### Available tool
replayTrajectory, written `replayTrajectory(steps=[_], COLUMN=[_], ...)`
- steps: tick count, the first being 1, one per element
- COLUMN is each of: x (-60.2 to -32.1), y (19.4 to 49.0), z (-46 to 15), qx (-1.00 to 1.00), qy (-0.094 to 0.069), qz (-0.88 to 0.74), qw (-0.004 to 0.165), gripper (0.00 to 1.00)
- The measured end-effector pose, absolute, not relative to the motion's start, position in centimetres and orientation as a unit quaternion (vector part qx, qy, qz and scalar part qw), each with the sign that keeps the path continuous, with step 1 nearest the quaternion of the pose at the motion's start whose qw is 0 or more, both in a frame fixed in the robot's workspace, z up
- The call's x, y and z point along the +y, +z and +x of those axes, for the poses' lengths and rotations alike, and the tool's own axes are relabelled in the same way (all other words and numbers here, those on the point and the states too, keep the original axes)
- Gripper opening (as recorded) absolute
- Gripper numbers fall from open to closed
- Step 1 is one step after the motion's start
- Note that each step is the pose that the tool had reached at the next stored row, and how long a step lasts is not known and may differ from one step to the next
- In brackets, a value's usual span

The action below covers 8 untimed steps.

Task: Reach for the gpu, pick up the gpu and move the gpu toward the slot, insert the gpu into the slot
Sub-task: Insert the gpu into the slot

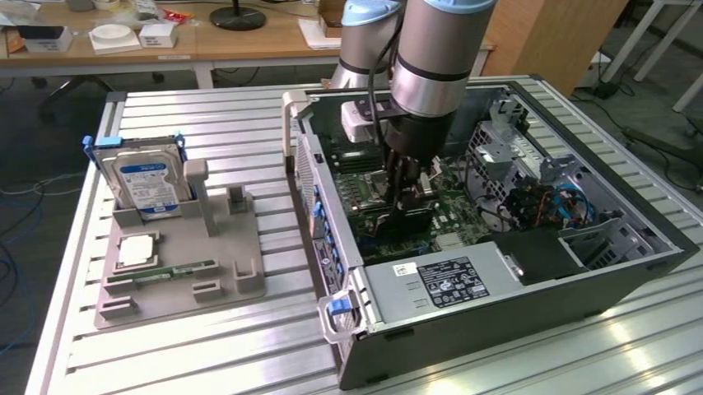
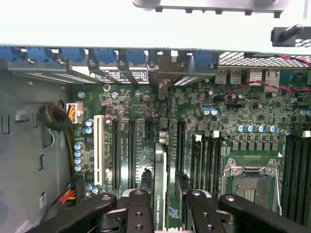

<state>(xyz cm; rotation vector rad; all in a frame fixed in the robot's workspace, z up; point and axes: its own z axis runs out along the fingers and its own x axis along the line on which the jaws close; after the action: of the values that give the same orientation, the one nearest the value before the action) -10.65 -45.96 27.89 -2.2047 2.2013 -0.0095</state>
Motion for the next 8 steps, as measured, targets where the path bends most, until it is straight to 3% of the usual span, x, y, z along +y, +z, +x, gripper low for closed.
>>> replayTrajectory(steps=[3, 8], x=[-45.96, -45.96], y=[27.91, 27.91], z=[-10.65, -10.65], qx=[0.706, 0.706], qy=[-0.003, -0.003], qz=[-0.708, -0.708], qw=[0.013, 0.013], gripper=[0.32, 0.14])
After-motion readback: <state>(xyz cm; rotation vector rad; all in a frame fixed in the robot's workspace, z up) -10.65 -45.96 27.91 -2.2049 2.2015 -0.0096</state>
